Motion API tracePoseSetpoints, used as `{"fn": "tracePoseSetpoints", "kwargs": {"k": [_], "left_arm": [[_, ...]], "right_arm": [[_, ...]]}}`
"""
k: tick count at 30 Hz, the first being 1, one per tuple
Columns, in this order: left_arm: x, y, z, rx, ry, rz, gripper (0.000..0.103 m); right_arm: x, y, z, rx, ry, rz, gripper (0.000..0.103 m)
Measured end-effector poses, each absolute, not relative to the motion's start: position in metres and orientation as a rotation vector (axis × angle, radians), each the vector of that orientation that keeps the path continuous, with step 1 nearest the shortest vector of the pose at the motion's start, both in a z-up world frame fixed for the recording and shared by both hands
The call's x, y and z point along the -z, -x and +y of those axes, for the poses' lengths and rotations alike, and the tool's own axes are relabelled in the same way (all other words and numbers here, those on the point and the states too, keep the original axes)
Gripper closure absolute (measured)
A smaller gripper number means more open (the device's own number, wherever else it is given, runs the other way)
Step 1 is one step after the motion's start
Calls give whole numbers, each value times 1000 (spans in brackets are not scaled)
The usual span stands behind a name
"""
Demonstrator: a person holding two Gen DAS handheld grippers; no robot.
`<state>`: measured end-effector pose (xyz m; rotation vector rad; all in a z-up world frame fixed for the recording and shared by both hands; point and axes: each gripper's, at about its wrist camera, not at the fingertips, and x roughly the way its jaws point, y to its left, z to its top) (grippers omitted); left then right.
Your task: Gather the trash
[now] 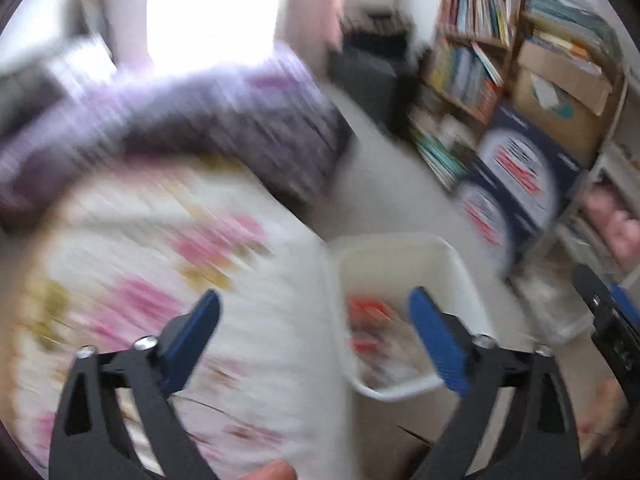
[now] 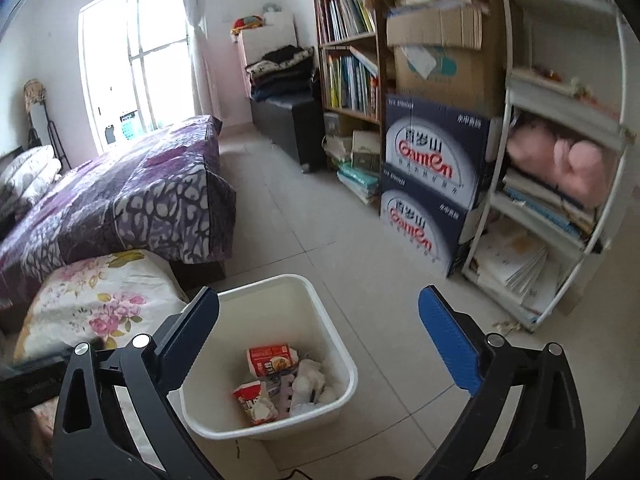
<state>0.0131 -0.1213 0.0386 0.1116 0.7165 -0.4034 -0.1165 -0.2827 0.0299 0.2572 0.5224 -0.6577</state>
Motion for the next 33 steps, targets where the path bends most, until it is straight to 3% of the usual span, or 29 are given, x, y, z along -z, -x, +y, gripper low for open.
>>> {"fn": "tracePoseSetpoints", "kwargs": {"k": [3, 33], "left_arm": [[-50, 14, -101, 307, -114, 603, 7], [-25, 40, -78, 178, -158, 626, 7]], "right_arm": [[-26, 125, -261, 662, -219, 494, 7], [-6, 122, -217, 570, -142, 505, 7]]}}
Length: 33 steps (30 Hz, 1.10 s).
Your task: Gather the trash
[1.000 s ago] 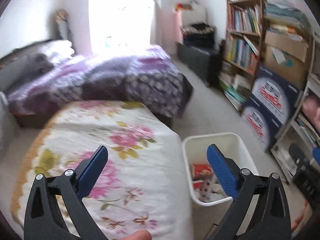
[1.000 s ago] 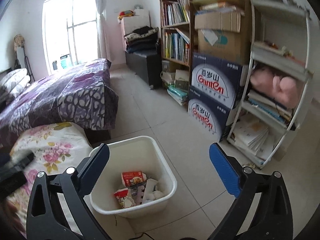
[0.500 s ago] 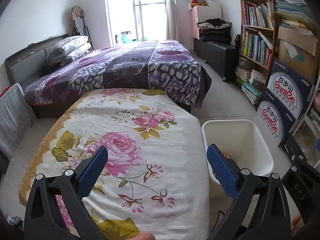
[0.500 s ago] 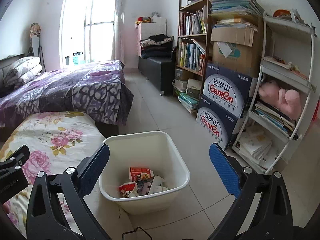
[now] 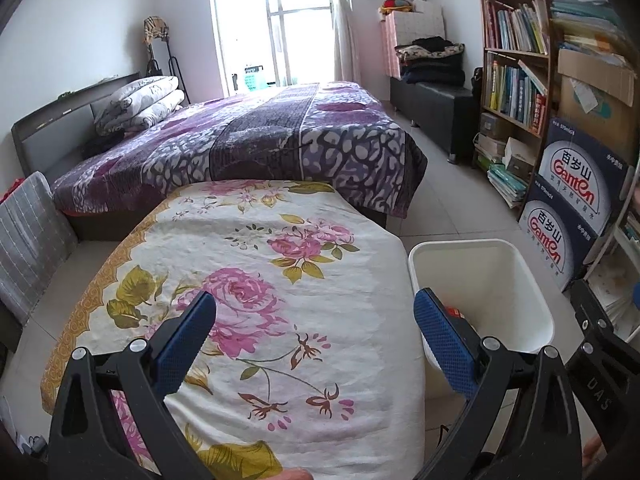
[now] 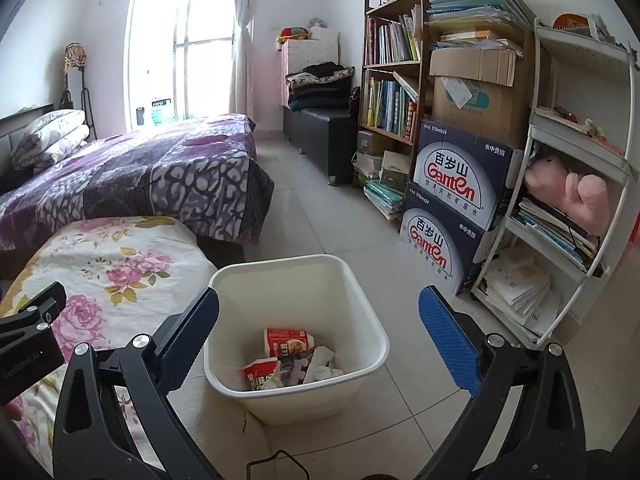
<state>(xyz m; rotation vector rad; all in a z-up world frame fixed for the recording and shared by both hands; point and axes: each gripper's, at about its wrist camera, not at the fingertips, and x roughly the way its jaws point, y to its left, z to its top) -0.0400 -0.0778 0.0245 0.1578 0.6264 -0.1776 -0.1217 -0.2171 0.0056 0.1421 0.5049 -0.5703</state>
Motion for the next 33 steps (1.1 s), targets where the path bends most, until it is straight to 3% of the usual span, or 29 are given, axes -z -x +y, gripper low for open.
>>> {"fn": "tracePoseSetpoints", "kwargs": {"k": [33], "left_arm": [[-21, 41, -84, 191, -168, 624, 7]], "right_arm": [[5, 117, -217, 551, -200, 544, 7]]}}
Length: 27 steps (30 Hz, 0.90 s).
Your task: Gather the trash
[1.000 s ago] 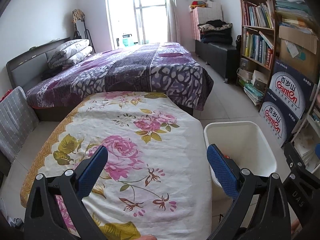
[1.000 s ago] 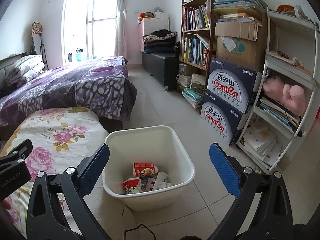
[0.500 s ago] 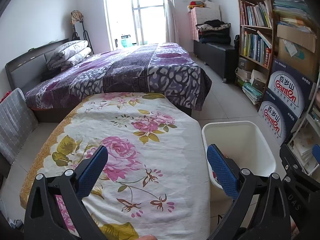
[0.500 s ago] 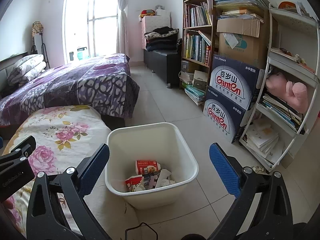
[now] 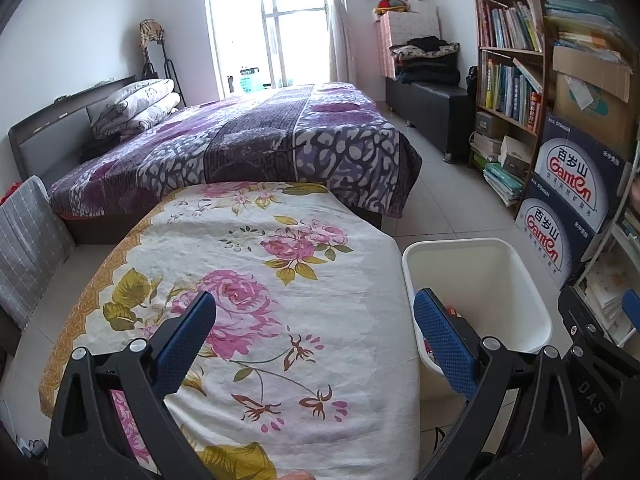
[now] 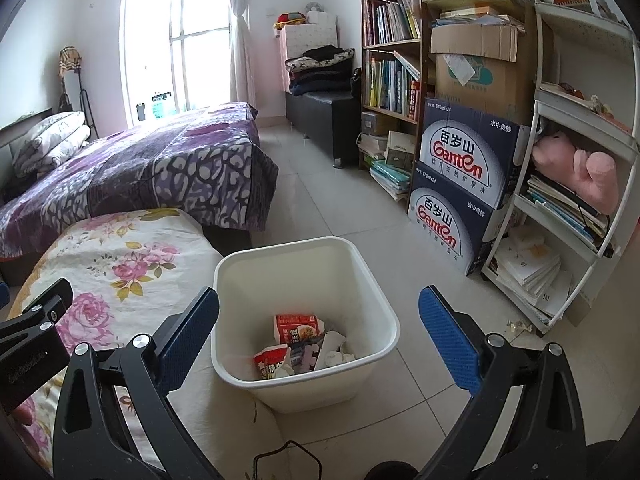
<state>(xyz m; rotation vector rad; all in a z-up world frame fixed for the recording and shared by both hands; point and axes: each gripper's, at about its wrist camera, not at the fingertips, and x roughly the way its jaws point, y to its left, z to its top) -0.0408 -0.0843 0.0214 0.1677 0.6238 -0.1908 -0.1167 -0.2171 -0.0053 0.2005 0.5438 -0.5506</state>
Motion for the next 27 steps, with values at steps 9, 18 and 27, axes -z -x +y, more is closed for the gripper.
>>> {"fn": "tracePoseSetpoints", "kwargs": {"k": [9, 18, 27], "left_arm": [[-21, 41, -84, 189, -172, 623, 7], [-19, 41, -83, 190, -177, 627, 7], [-19, 41, -83, 190, -178, 629, 7]], "right_arm": [[5, 117, -219, 551, -200, 543, 7], [6, 118, -219, 551, -204, 548, 7], [9, 120, -220, 551, -211, 555, 7]]}}
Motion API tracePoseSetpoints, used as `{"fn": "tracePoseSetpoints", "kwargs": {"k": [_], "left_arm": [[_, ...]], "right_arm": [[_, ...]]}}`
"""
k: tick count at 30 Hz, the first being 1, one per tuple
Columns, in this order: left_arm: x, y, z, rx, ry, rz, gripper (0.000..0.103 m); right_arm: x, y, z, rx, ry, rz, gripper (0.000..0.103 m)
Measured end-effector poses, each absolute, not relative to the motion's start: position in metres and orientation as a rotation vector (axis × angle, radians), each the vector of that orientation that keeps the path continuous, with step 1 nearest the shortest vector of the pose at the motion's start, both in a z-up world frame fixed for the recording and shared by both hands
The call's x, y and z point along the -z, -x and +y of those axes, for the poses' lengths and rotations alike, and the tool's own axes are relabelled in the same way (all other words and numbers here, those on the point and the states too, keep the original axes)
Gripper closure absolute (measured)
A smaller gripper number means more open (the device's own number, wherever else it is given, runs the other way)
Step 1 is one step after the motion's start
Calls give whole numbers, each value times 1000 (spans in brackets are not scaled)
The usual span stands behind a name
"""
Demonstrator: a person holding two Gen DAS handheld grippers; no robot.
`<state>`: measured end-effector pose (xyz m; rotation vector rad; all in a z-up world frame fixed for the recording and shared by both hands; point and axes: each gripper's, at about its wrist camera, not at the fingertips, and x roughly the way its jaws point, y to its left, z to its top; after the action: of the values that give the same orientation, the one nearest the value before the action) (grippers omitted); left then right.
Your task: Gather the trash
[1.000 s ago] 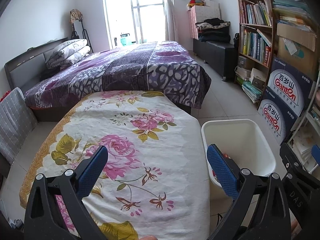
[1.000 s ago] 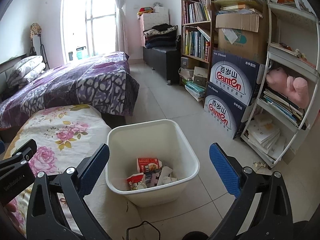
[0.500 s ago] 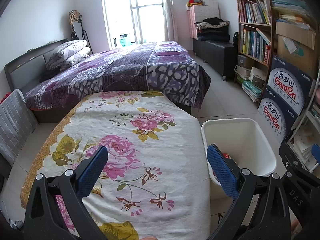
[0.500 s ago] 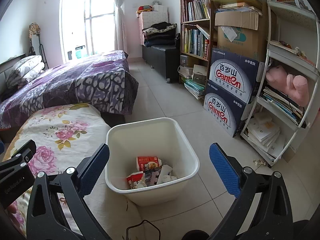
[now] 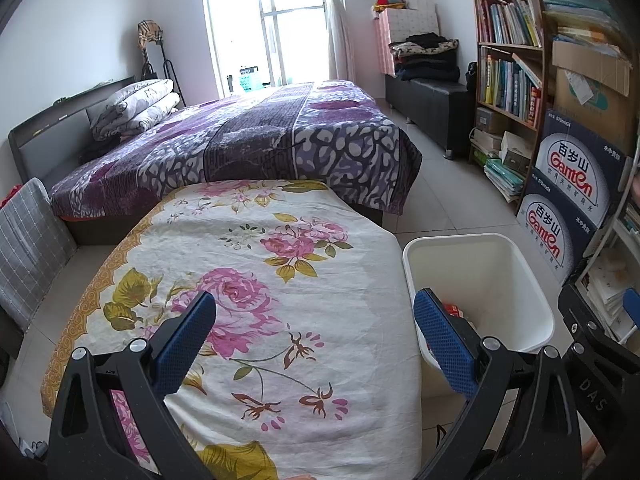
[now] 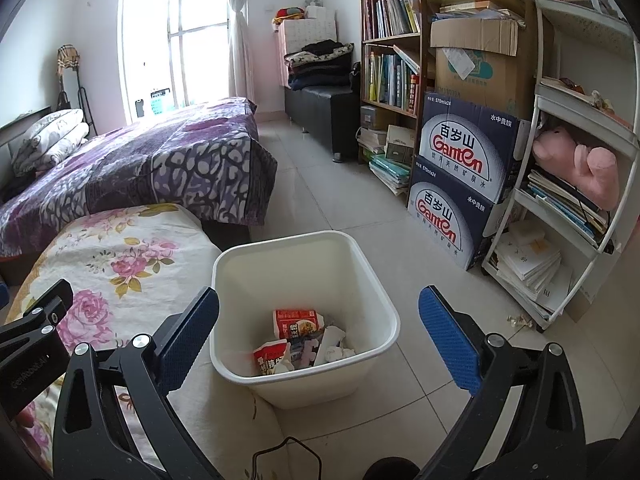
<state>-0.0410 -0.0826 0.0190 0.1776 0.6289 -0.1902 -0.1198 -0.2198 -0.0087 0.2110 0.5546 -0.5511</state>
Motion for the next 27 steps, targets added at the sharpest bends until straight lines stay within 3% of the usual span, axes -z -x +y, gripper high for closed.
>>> {"fn": "tracePoseSetpoints", "kwargs": {"k": [27], "left_arm": [[-17, 44, -86, 243, -199, 604, 7]], "right_arm": [[13, 119, -226, 545, -250, 588, 7]]}}
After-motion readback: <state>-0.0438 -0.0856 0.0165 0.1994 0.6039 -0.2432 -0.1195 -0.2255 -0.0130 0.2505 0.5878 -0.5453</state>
